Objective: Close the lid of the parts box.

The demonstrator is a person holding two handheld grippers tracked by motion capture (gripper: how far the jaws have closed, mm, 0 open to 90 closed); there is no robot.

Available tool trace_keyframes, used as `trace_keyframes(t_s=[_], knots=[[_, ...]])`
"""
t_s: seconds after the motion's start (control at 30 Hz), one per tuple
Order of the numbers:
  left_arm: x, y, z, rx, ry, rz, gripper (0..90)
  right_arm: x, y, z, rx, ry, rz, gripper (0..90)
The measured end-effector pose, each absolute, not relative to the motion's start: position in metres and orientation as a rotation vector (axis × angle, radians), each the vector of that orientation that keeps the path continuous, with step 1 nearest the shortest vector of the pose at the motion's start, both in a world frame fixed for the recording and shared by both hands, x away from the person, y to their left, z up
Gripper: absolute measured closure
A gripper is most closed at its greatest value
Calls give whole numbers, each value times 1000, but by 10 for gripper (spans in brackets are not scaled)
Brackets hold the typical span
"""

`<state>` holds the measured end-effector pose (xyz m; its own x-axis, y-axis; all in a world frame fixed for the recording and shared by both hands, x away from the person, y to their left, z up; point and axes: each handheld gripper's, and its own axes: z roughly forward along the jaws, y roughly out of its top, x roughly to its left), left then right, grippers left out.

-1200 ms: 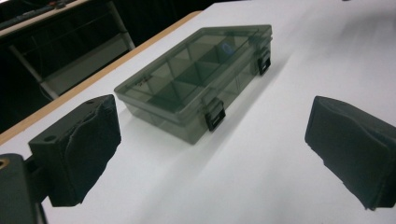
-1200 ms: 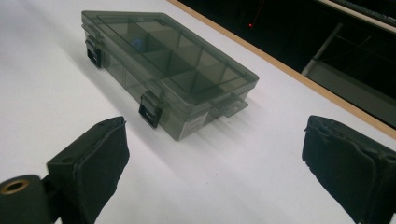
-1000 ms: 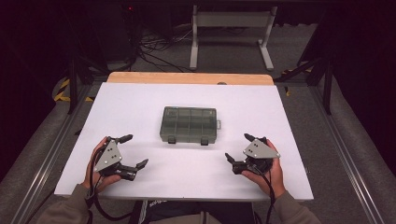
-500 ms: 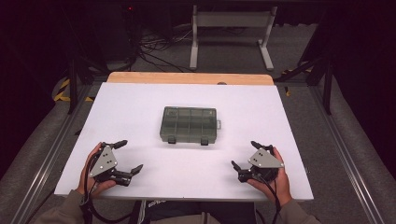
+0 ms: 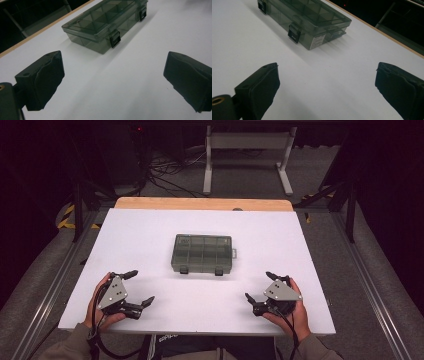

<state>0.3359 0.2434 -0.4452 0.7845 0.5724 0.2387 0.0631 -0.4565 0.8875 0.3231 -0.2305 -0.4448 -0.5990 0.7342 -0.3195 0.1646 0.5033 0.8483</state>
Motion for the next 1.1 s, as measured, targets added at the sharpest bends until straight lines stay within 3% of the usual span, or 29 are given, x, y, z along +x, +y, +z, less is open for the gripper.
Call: trace_keyframes(t_s=[1.1], knots=[[340, 243, -443, 1945, 505, 621, 39, 322, -234, -441, 757, 2037, 1079, 58]])
